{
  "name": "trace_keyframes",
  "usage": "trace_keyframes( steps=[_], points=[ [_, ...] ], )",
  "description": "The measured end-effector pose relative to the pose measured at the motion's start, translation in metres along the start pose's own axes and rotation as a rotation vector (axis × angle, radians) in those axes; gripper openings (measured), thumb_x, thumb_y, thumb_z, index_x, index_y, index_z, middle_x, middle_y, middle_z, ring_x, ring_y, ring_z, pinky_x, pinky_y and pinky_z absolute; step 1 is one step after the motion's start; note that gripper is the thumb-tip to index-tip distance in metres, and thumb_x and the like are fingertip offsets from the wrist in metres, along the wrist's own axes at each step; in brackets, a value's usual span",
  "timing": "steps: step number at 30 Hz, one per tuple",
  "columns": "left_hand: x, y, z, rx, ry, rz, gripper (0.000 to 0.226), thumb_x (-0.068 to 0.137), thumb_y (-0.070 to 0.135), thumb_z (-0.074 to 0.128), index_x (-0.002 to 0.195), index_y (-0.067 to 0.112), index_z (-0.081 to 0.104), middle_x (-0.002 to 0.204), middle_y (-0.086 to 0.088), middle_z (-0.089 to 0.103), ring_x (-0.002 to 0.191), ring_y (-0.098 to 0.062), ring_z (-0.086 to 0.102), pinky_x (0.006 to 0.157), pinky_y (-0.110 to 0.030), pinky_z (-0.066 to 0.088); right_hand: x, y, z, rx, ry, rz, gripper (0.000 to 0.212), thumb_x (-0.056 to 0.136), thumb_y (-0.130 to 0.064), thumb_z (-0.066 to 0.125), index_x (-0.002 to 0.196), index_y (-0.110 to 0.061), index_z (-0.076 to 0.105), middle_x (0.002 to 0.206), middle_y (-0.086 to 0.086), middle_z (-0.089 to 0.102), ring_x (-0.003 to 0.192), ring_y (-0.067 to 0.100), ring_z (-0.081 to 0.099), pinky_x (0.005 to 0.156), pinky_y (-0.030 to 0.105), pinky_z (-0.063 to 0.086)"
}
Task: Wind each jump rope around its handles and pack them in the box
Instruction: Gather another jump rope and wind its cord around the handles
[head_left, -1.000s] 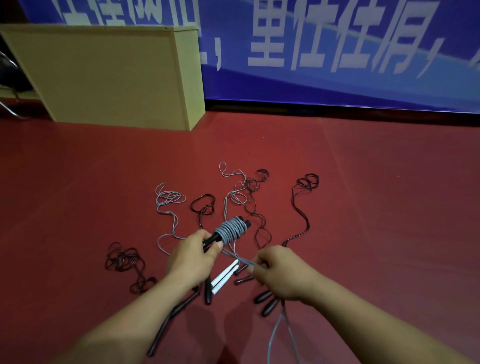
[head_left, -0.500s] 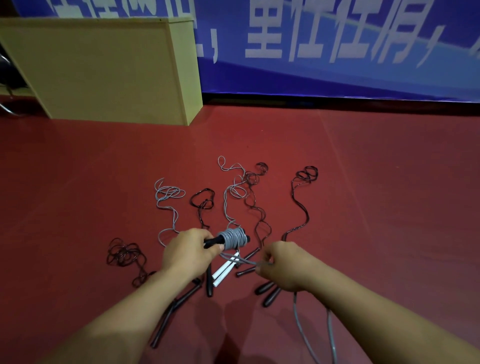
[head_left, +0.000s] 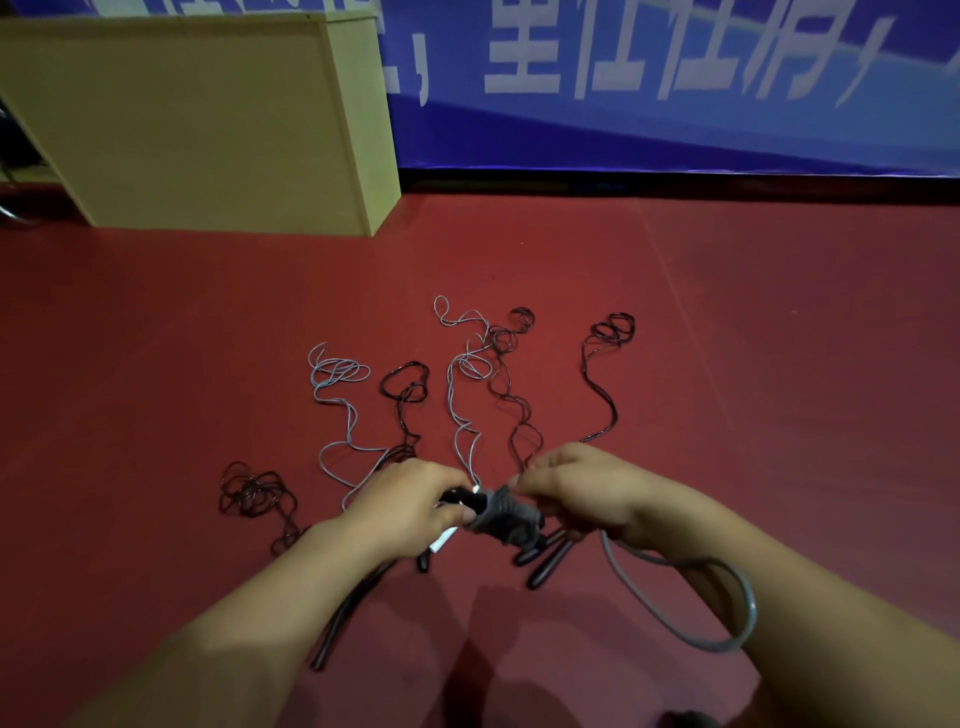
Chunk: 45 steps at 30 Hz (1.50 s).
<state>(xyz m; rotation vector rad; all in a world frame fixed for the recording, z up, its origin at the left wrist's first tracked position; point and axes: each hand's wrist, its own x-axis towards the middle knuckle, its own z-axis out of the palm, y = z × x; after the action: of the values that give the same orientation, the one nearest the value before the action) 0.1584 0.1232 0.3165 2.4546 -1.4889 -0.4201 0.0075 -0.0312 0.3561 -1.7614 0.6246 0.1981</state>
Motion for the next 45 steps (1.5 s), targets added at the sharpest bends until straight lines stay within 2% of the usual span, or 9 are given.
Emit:
trace_keyframes(
  steps=[10,15,18,23,28,30,32,38,45],
  points=[
    [-0.003,0.02,0.004,-0.185,-0.154,0.119,0.008,0.092,0.037,0.06,0.097,0.031,0.062,0.08,0.009,0.066,0.075,-0.007,0.059,0.073,-0.031,0.05,0.017,0.02,-0.019,-0.612,0.397,-0.167,0.045,0.087,-0.045,0.066,0.058,-0.016,0.048,0.053,-0.003,0.045,0.053,0.013,0.041,0.051,0.028,0.031],
    [-0.009,0.026,-0.003,-0.4,-0.228,0.181,0.007,0.094,0.027,0.06,0.096,0.021,0.064,0.077,0.008,0.06,0.065,0.002,0.049,0.064,-0.019,0.04,0.019,0.021,-0.024,-0.571,0.412,-0.178,0.043,0.076,-0.057,0.073,0.069,-0.016,0.065,0.064,0.002,0.065,0.067,0.018,0.061,0.062,0.034,0.049],
    [-0.014,0.021,-0.009,-0.607,-0.281,0.174,0.015,0.092,0.03,0.059,0.095,0.017,0.064,0.079,0.001,0.062,0.074,-0.007,0.053,0.071,-0.028,0.044,0.018,0.018,-0.026,-0.519,0.395,-0.188,0.048,0.071,-0.059,0.076,0.068,-0.013,0.066,0.059,0.002,0.064,0.059,0.015,0.057,0.057,0.03,0.046],
    [-0.019,0.022,-0.014,-1.019,-0.268,0.061,0.008,0.096,0.016,0.058,0.091,0.012,0.063,0.073,0.006,0.061,0.068,-0.004,0.056,0.067,-0.016,0.045,0.022,0.019,-0.023,-0.486,0.404,-0.193,0.039,0.078,-0.053,0.073,0.073,-0.016,0.066,0.055,-0.008,0.054,0.052,0.003,0.048,0.054,0.023,0.038],
    [-0.022,0.028,-0.023,-1.361,-0.211,-0.099,0.009,0.093,0.016,0.057,0.088,0.009,0.061,0.072,-0.006,0.06,0.064,-0.014,0.061,0.062,-0.023,0.051,0.016,0.01,-0.012,-0.443,0.332,-0.25,0.019,0.08,-0.002,0.06,0.071,-0.018,0.056,0.059,-0.005,0.052,0.046,-0.001,0.048,0.053,0.024,0.046],
    [-0.023,0.03,-0.026,-1.484,-0.188,-0.145,0.011,0.088,0.017,0.056,0.09,0.007,0.061,0.072,-0.007,0.06,0.065,-0.016,0.061,0.064,-0.029,0.054,0.012,0.012,-0.006,-0.198,0.123,-0.247,0.01,0.073,-0.008,0.061,0.071,-0.017,0.063,0.059,-0.004,0.059,0.047,-0.001,0.052,0.05,0.017,0.044],
    [-0.022,0.03,-0.028,-1.56,-0.156,-0.173,0.013,0.084,0.017,0.058,0.091,0.007,0.063,0.072,-0.007,0.06,0.065,-0.017,0.06,0.066,-0.033,0.053,0.007,0.007,0.002,-0.33,0.205,-0.217,0.015,0.091,-0.024,0.058,0.079,-0.019,0.066,0.065,-0.003,0.065,0.054,0.008,0.059,0.055,0.019,0.049],
    [-0.006,0.017,-0.014,-1.215,0.157,-0.378,0.016,0.1,0.015,0.052,0.09,0.012,0.064,0.072,-0.001,0.064,0.055,-0.009,0.055,0.061,-0.026,0.047,0.004,0.007,0.02,-0.55,0.09,-0.307,0.012,0.093,-0.038,0.059,0.087,-0.028,0.057,0.068,-0.012,0.057,0.063,0.005,0.052,0.058,0.018,0.04],
    [-0.003,0.002,-0.004,-0.497,0.356,-0.232,0.009,0.094,0.034,0.057,0.09,0.028,0.062,0.073,0.005,0.066,0.069,-0.012,0.06,0.07,-0.034,0.049,-0.002,-0.003,0.022,-0.578,0.083,-0.278,0.017,0.093,-0.037,0.058,0.091,-0.021,0.064,0.069,-0.01,0.053,0.067,0.008,0.048,0.063,0.027,0.038]
  ],
)
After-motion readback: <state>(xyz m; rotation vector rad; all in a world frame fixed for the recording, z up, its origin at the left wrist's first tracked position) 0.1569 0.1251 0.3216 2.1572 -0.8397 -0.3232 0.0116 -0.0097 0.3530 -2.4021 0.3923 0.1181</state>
